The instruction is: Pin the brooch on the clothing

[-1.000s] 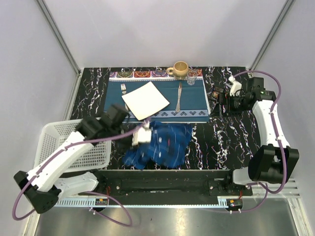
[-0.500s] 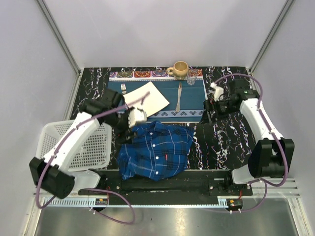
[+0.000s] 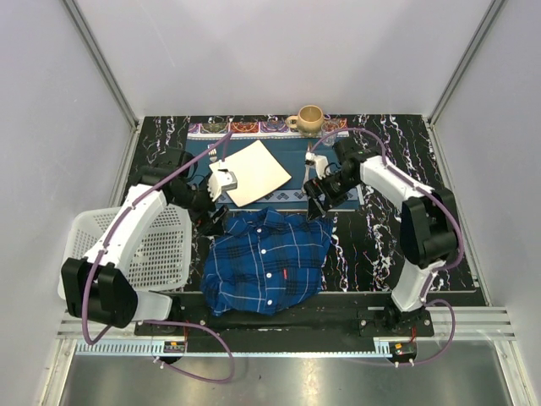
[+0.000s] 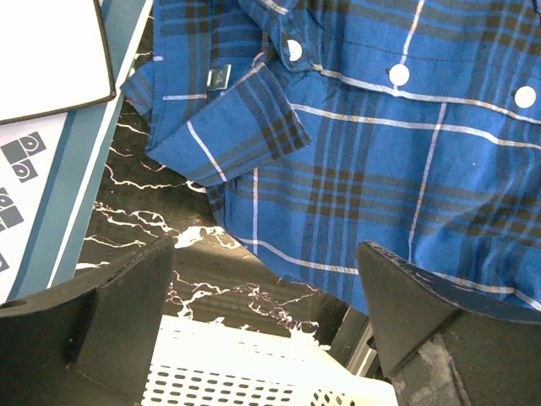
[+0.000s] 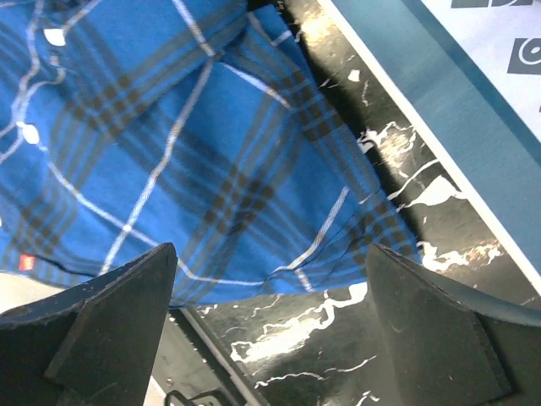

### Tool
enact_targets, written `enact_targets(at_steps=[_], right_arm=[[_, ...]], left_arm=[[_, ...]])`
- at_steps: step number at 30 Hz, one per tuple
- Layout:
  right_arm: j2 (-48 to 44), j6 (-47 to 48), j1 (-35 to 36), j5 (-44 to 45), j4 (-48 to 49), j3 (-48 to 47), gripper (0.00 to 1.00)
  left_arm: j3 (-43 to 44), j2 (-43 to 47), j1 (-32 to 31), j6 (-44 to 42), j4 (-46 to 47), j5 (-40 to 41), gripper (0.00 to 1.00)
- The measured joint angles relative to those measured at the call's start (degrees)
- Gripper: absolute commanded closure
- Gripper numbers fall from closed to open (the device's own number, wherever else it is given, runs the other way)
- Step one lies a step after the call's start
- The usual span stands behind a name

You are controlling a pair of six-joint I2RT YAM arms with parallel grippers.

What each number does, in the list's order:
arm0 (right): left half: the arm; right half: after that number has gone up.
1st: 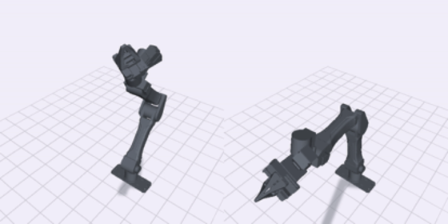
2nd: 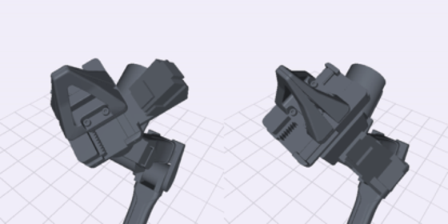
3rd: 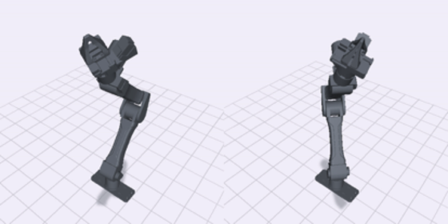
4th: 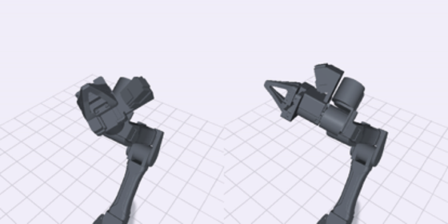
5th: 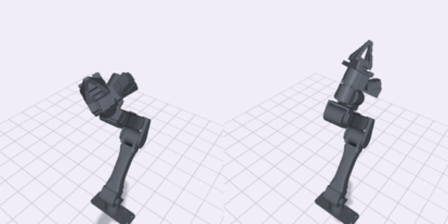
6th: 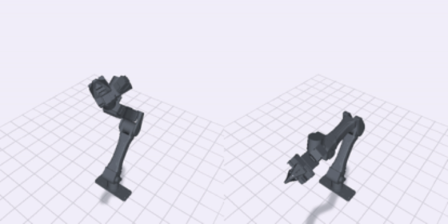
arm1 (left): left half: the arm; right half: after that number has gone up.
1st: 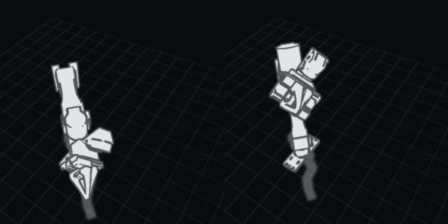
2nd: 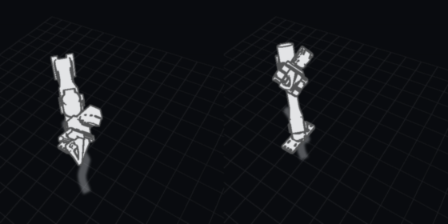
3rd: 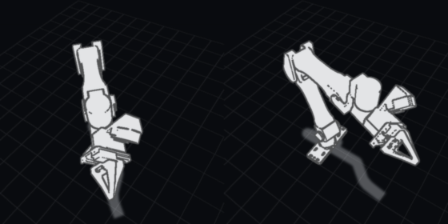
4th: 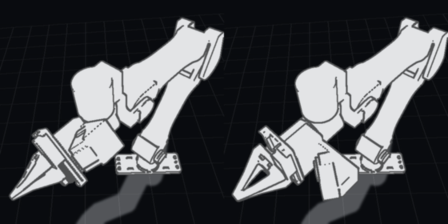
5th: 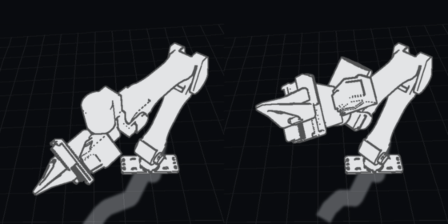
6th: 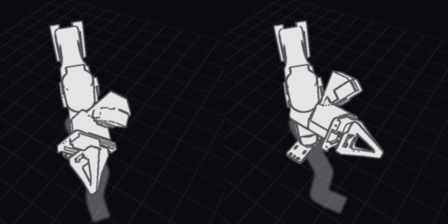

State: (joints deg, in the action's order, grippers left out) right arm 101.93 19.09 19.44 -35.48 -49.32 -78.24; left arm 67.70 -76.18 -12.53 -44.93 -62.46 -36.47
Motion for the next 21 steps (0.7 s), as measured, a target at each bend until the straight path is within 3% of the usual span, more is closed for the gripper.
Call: enact_targets(at_steps=[10, 17, 18, 21], right_arm=[[10.8, 8.9, 0.0, -0.7, -0.4, -2.6, 0.03], [12.5, 13.1, 0.2, -5.6, -4.0, -3.2, 0.51], [12.5, 13.4, 0.3, -6.3, -4.2, -3.1, 0.64], [11.8, 13.9, 0.4, -7.7, -4.5, -1.9, 0.91]], left_arm=[[-1.6, -5.7, 0.0, 3.8, 4.2, 2.9, 0.08], [-1.6, -14.3, -0.2, 7.1, 6.0, 4.6, 0.1], [-1.6, -15.4, -0.4, 7.5, 6.2, 4.9, 0.11], [-1.6, -18.4, -1.4, 8.5, 7.1, 6.1, 0.14]])
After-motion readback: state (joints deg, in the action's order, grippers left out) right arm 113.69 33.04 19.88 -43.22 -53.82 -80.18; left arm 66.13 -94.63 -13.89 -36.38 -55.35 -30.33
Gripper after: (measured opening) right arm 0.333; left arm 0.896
